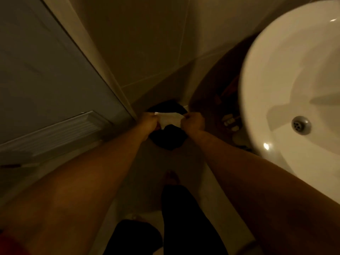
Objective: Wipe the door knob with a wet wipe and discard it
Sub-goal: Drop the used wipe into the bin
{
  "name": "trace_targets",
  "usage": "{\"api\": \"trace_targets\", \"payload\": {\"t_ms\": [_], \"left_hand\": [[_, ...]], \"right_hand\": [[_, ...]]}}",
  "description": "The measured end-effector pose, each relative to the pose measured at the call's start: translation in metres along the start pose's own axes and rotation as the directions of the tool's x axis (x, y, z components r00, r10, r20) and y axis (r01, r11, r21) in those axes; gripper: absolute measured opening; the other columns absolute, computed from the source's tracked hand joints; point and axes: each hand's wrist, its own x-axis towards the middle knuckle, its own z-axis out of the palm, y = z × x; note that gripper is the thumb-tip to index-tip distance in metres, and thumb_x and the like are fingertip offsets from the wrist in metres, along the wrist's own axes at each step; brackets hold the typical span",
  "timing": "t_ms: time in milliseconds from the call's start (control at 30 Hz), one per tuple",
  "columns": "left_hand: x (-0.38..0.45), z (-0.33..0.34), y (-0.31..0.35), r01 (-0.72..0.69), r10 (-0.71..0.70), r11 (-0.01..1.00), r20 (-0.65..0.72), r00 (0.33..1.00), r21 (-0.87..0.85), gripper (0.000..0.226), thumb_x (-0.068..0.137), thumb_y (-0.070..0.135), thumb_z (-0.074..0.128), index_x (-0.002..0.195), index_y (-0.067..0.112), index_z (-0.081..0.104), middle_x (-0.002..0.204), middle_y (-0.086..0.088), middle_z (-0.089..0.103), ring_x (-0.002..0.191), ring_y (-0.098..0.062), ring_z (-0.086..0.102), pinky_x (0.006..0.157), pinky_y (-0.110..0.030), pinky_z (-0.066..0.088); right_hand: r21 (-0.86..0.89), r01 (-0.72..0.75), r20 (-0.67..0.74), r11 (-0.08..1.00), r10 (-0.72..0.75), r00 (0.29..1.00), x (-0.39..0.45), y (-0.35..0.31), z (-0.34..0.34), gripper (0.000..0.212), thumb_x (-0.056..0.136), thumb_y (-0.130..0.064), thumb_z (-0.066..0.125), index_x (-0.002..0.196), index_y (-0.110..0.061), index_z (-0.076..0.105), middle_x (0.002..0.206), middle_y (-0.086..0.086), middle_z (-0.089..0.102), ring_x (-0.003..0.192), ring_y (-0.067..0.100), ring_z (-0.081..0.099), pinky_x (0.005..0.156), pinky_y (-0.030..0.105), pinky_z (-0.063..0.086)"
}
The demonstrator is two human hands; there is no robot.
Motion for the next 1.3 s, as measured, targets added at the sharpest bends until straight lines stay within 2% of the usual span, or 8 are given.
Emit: {"api": "trace_targets", "payload": {"t_ms": [100,233,400,533,600,700,933,1300], "left_hand": [[0.022,0.009,-0.003,0.047,-0.047,0.999,0.038,0.998,-0.007,0.038,0.101,0.022,0.04,0.13,0.004,0.055,0.126,-0.019,0.061,0.111,-0.031,0.06,0.104,-0.045,0.048],[0.033,0.012,0.008,0.096,-0.097,0.995,0.034,0.995,0.026,0.053,0.1,0.038,0.04,0.146,0.01,0.041,0.147,-0.015,0.046,0.135,-0.033,0.045,0.114,-0.048,0.036],[0.015,0.0,0.026,0.061,-0.065,0.991,0.032,0.997,0.123,0.058,0.101,0.044,0.036,0.149,0.011,0.036,0.154,-0.013,0.038,0.14,-0.034,0.039,0.116,-0.049,0.031],[-0.019,-0.007,0.052,-0.009,0.009,0.942,0.002,1.0,0.336,0.059,0.103,0.044,0.028,0.146,0.007,0.04,0.138,-0.017,0.052,0.106,-0.029,0.059,0.099,-0.04,0.041],[-0.043,-0.012,0.068,-0.085,0.09,0.888,0.01,0.996,0.452,0.057,0.104,0.042,0.025,0.146,0.006,0.039,0.127,-0.02,0.056,0.107,-0.029,0.058,0.099,-0.04,0.039],[-0.085,-0.027,0.092,-0.18,0.202,0.796,0.028,0.979,0.579,0.057,0.103,0.043,0.026,0.147,0.009,0.038,0.152,-0.02,0.039,0.138,-0.036,0.039,0.113,-0.042,0.031],[-0.223,-0.068,0.137,-0.372,0.428,0.529,0.138,0.893,0.763,0.057,0.105,0.039,0.024,0.15,0.006,0.033,0.16,-0.016,0.026,0.147,-0.032,0.026,0.118,-0.037,0.022],[-0.43,-0.058,0.197,-0.518,0.691,0.057,0.34,0.637,0.854,0.054,0.106,0.03,0.022,0.144,-0.002,0.04,0.154,-0.022,0.035,0.143,-0.033,0.034,0.115,-0.034,0.027]], "right_hand": [[0.006,0.073,0.051,0.997,-0.073,0.996,0.011,0.008,0.011,0.039,0.094,-0.007,0.054,0.133,-0.009,0.055,0.136,0.012,0.056,0.123,0.028,0.055,0.09,0.027,0.045],[-0.019,0.098,0.104,0.995,-0.096,0.99,0.019,0.006,0.01,0.046,0.096,-0.013,0.05,0.141,-0.016,0.046,0.139,0.009,0.052,0.119,0.027,0.056,0.079,0.025,0.045],[-0.159,0.159,0.149,0.974,-0.135,0.979,0.011,-0.011,-0.007,0.04,0.097,-0.017,0.047,0.137,-0.015,0.05,0.136,0.011,0.055,0.116,0.029,0.058,0.098,0.04,0.048],[-0.201,0.162,0.172,0.966,-0.128,0.977,-0.014,-0.037,-0.033,0.045,0.098,-0.021,0.047,0.143,-0.018,0.044,0.14,0.013,0.05,0.121,0.031,0.055,0.099,0.04,0.048],[-0.22,0.233,0.195,0.947,-0.192,0.962,-0.034,-0.054,-0.048,0.042,0.098,-0.017,0.045,0.14,-0.013,0.046,0.135,0.016,0.054,0.115,0.031,0.058,0.092,0.037,0.05],[-0.295,0.359,0.197,0.885,-0.312,0.93,-0.07,-0.078,-0.073,0.038,0.099,-0.017,0.044,0.135,-0.006,0.049,0.135,0.018,0.054,0.12,0.033,0.054,0.092,0.035,0.044],[-0.396,0.453,0.128,0.799,-0.44,0.889,-0.182,-0.12,-0.143,0.047,0.099,-0.022,0.046,0.141,-0.003,0.042,0.146,0.02,0.044,0.132,0.037,0.043,0.105,0.039,0.036],[-0.458,0.391,-0.201,0.798,-0.522,0.829,-0.351,-0.113,-0.276,0.049,0.099,-0.023,0.042,0.145,-0.007,0.036,0.152,0.015,0.038,0.137,0.034,0.038,0.11,0.04,0.032]]}}
